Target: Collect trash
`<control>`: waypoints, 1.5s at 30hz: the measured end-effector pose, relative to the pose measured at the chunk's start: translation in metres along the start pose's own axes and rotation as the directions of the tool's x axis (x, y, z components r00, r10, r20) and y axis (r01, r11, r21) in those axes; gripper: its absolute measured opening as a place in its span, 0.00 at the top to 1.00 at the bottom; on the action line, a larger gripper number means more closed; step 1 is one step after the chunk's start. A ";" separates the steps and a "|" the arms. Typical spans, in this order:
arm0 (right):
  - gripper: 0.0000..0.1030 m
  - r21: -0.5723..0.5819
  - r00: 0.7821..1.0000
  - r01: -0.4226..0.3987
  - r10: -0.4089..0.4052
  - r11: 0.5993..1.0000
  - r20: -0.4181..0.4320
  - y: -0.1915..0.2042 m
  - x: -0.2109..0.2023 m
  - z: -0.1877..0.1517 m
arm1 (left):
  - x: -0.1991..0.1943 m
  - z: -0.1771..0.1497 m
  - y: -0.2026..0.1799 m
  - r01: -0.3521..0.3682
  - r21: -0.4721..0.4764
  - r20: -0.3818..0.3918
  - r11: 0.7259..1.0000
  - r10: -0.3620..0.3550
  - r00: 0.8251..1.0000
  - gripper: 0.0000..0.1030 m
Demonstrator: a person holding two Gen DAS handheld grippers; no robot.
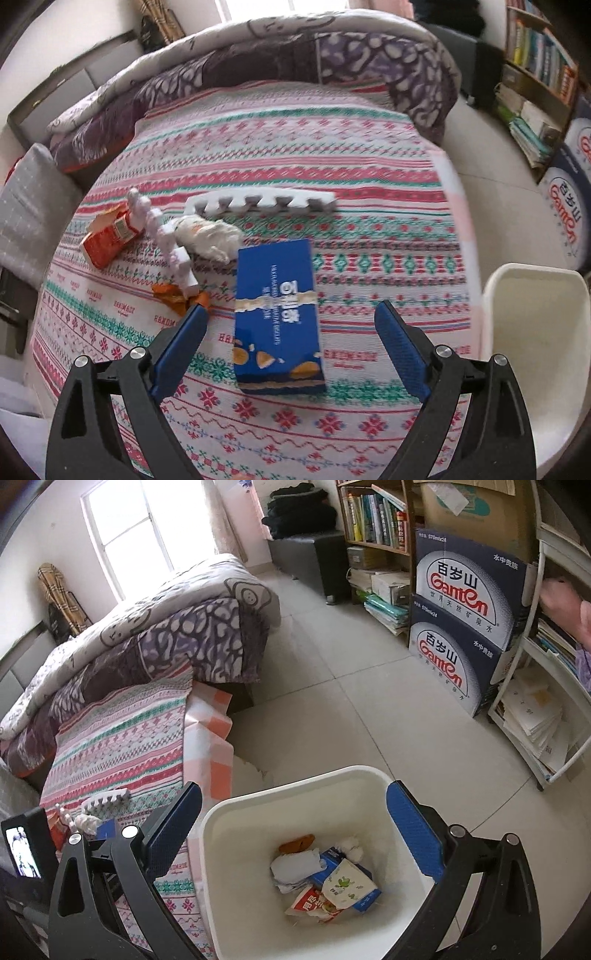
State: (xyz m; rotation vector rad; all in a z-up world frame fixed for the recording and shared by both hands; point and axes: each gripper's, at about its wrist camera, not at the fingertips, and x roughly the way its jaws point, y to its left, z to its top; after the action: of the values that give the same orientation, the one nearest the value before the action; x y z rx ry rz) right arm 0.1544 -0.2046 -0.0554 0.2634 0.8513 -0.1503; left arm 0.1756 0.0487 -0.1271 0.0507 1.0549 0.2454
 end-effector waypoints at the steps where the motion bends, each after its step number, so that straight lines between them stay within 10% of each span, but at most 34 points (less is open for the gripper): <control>1: 0.07 -0.002 1.000 -0.002 0.002 1.000 -0.004 0.002 0.001 0.000 | 0.002 0.000 0.002 0.004 -0.006 -0.011 1.000 -0.004 1.000 0.13; 11: 0.07 -0.025 0.999 -0.022 0.021 0.999 -0.035 0.020 0.008 -0.004 | 0.030 -0.006 0.010 0.047 -0.027 -0.122 0.999 -0.050 0.991 0.14; 17: 0.07 -0.027 0.997 -0.047 0.046 0.999 -0.058 0.036 0.013 -0.007 | 0.023 -0.012 0.011 0.134 0.013 -0.116 0.991 -0.132 0.985 0.45; 30: 0.07 -0.168 0.989 -0.112 0.094 0.979 -0.111 0.111 0.032 -0.026 | -0.054 -0.005 0.104 0.179 -0.084 0.087 0.980 -0.172 0.981 0.46; 36: 0.07 -0.458 0.974 -0.223 0.179 0.861 -0.137 0.202 0.025 -0.045 | -0.108 0.007 0.198 0.113 -0.237 0.222 0.965 -0.059 0.973 0.46; 45: 0.07 -0.789 0.957 -0.280 0.222 0.548 -0.185 0.349 0.036 -0.096 | -0.140 0.011 0.308 0.127 -0.447 0.283 0.886 0.005 0.959 0.46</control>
State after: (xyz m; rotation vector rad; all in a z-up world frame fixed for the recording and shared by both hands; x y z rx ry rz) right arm 0.1910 0.1566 -0.0841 -0.4964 0.8544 0.5381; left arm 0.0652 0.3170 0.0463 -0.3713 0.6944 0.4150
